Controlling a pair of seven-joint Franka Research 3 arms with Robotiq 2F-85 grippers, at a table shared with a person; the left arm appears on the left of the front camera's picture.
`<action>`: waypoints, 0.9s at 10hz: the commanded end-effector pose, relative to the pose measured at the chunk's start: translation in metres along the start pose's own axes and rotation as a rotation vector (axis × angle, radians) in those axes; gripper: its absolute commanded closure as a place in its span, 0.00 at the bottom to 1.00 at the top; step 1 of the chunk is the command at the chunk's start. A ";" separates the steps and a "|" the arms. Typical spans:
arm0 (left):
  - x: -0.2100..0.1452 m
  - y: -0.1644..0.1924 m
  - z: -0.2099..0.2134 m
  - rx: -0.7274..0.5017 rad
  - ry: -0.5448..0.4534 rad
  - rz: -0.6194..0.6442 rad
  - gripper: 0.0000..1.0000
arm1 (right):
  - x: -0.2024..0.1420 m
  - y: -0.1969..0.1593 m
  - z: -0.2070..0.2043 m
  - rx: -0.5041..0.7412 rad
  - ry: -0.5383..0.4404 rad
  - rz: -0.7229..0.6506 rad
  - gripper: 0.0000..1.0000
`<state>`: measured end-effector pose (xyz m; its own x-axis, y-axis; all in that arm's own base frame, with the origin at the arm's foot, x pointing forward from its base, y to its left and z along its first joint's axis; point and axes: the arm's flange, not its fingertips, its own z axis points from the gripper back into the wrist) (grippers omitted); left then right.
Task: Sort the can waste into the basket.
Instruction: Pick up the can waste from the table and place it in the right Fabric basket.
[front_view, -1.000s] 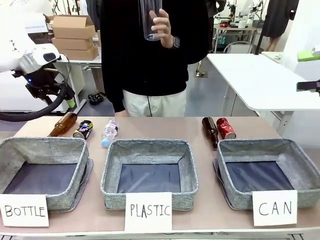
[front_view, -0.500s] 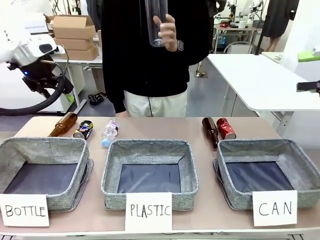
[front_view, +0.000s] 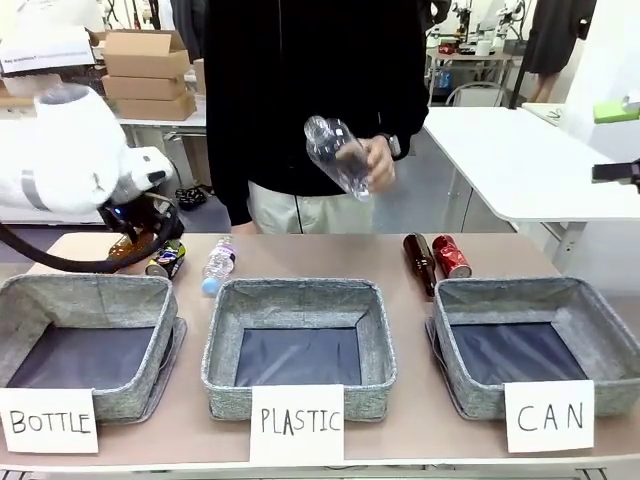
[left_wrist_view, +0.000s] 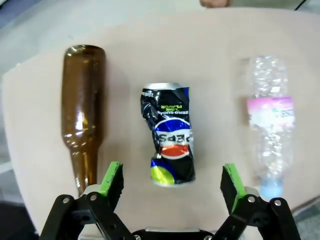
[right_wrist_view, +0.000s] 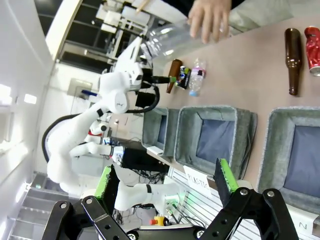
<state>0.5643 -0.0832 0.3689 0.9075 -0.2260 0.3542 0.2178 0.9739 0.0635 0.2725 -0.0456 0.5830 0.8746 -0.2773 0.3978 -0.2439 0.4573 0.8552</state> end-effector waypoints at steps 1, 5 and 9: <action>0.014 -0.010 -0.011 0.050 0.020 -0.009 0.00 | 0.005 0.003 -0.002 0.022 -0.007 0.025 0.00; 0.024 -0.013 -0.080 0.025 0.041 -0.056 0.00 | 0.005 0.003 -0.002 0.022 -0.007 0.025 0.00; 0.030 0.003 -0.092 0.009 0.093 -0.008 0.00 | 0.005 0.003 -0.002 0.022 -0.007 0.025 0.00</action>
<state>0.6229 -0.0905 0.2943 0.9274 -0.2442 0.2833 0.2305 0.9697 0.0814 0.2725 -0.0457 0.5857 0.8739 -0.2741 0.4015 -0.2482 0.4585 0.8533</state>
